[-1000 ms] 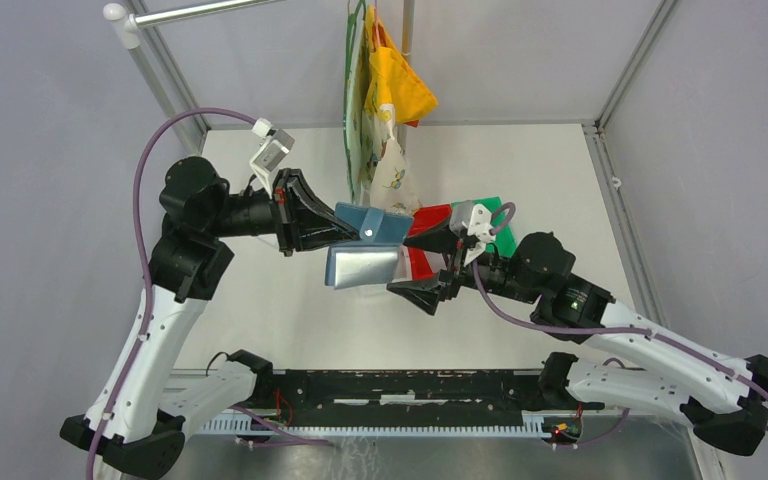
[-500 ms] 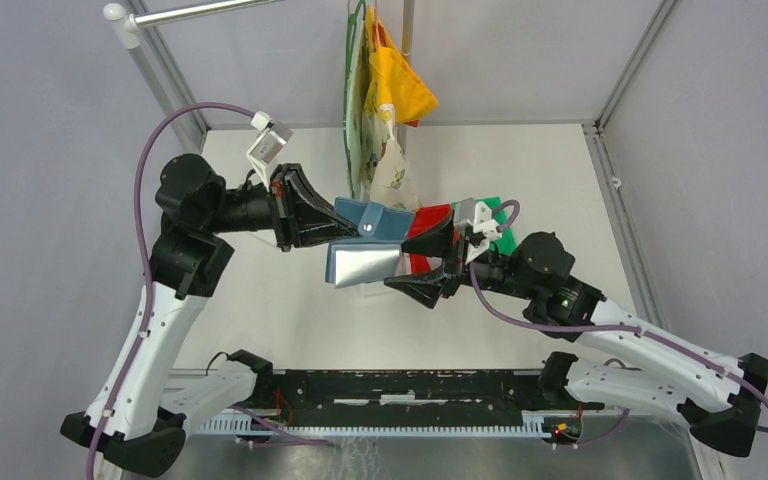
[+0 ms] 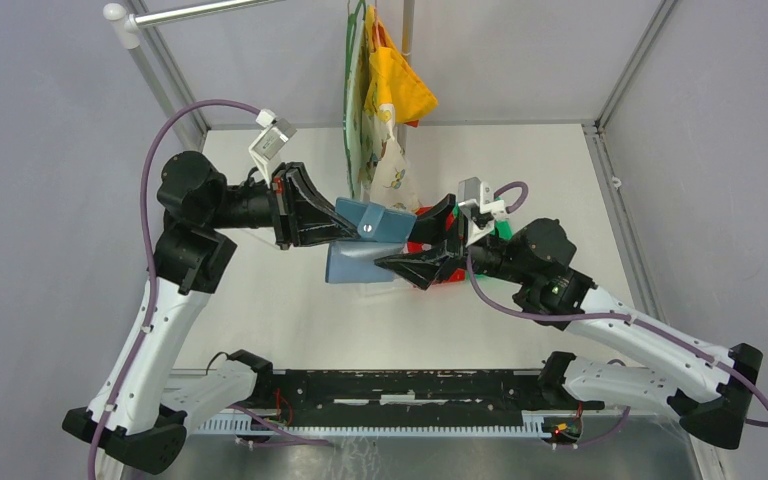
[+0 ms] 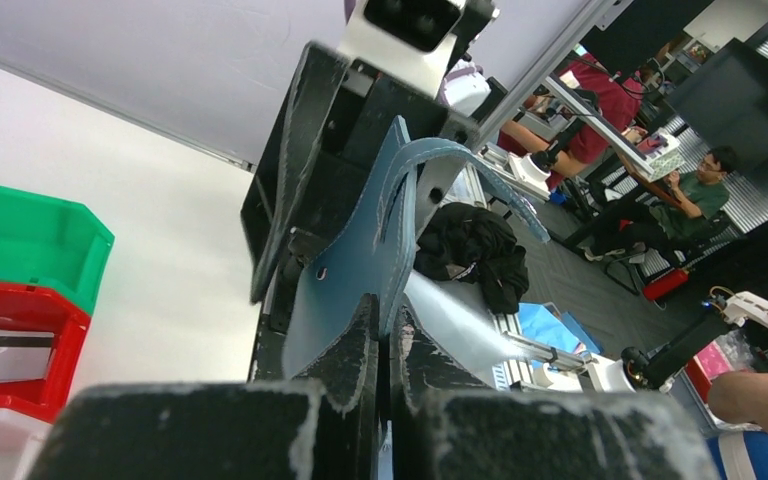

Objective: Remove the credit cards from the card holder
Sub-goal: Remove the credit card from the card holder.

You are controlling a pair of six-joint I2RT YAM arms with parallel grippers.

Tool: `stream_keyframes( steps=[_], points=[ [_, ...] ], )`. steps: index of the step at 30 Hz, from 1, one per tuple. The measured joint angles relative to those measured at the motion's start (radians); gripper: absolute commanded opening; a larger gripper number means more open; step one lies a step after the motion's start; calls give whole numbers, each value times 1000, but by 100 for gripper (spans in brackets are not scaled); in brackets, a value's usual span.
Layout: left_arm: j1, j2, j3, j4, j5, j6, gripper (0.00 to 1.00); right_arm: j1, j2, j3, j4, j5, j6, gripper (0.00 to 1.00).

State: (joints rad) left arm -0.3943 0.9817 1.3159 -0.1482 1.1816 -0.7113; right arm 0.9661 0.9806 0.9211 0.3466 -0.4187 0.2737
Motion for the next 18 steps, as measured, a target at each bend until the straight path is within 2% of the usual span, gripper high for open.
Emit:
stream_keyframes(
  steps=[6,12,15,17,18],
  points=[
    [0,0,0,-6,4,0,2,-1,-1,33,52,-7,23,51],
    [0,0,0,-20,5,4,3,-7,2,33,71,-7,59,35],
    [0,0,0,-54,1,30,14,-8,1,33,79,-7,75,20],
    [0,0,0,-92,-9,70,28,-10,-2,33,79,-4,83,4],
    [0,0,1,-110,-18,90,37,-11,-6,33,77,-1,89,0]
  ],
)
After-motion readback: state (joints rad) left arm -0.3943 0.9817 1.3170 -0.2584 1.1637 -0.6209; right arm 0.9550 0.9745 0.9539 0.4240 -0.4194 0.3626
